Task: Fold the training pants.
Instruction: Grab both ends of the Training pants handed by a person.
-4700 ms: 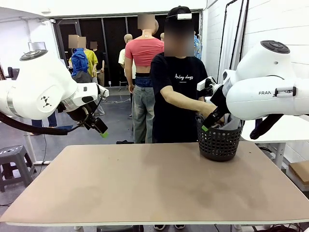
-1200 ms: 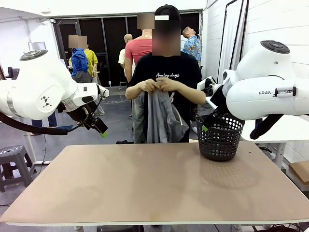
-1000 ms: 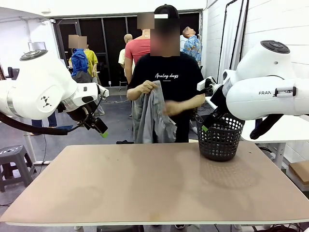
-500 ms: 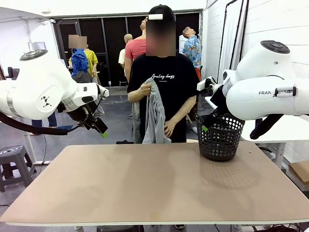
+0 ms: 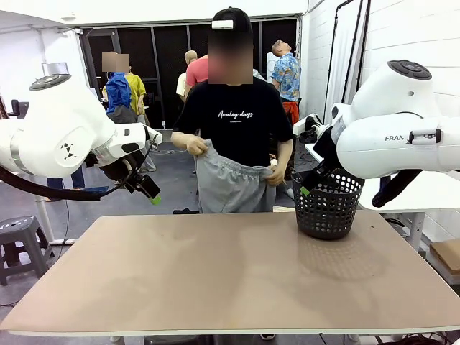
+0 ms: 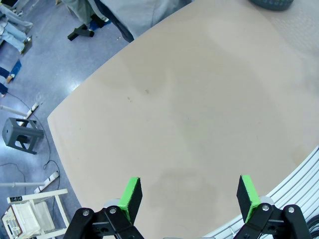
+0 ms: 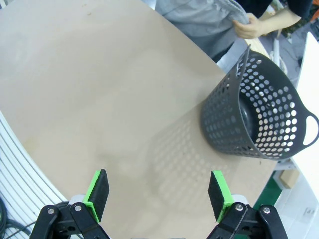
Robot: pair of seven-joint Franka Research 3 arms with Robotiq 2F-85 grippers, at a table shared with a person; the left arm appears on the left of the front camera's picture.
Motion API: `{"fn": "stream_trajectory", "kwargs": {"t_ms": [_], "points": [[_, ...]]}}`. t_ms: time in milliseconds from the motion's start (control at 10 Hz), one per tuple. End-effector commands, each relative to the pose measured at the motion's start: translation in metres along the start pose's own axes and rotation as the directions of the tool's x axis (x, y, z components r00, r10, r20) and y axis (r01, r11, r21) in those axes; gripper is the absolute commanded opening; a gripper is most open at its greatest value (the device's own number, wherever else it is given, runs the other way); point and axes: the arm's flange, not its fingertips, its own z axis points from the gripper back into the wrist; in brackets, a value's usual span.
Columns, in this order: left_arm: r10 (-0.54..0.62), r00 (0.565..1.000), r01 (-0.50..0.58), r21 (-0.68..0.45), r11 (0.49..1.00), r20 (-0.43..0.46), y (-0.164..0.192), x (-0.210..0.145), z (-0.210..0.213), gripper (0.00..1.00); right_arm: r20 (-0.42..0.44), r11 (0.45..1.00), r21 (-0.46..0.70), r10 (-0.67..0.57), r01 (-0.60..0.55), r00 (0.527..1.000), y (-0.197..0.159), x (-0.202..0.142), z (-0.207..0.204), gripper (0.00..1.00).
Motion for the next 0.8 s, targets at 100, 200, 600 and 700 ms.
{"fn": "stream_trajectory", "kwargs": {"t_ms": [100, 200, 600, 700], "points": [[0.002, 1.000, -0.002, -0.002, 1.000, 0.000, 0.0012, 0.0002, -0.0012, 1.00, 0.001, 1.000, 0.015, 0.001, -0.001, 1.000, 0.0006, 0.0002, -0.0018, 1.00], [0.002, 1.000, -0.002, -0.002, 1.000, 0.000, 0.0012, 0.0002, -0.0012, 1.00, 0.001, 1.000, 0.015, 0.001, -0.001, 1.000, 0.0006, 0.0002, -0.0018, 1.00], [0.002, 1.000, -0.002, -0.002, 1.000, 0.000, 0.0012, 0.0002, -0.0012, 1.00, 0.001, 1.000, 0.015, 0.001, -0.001, 1.000, 0.0006, 0.0002, -0.0018, 1.00], [0.002, 1.000, -0.002, -0.002, 1.000, 0.000, 0.0012, 0.0002, -0.0012, 1.00, 0.001, 1.000, 0.015, 0.001, -0.001, 1.000, 0.0006, 0.0002, -0.0018, 1.00]]}}
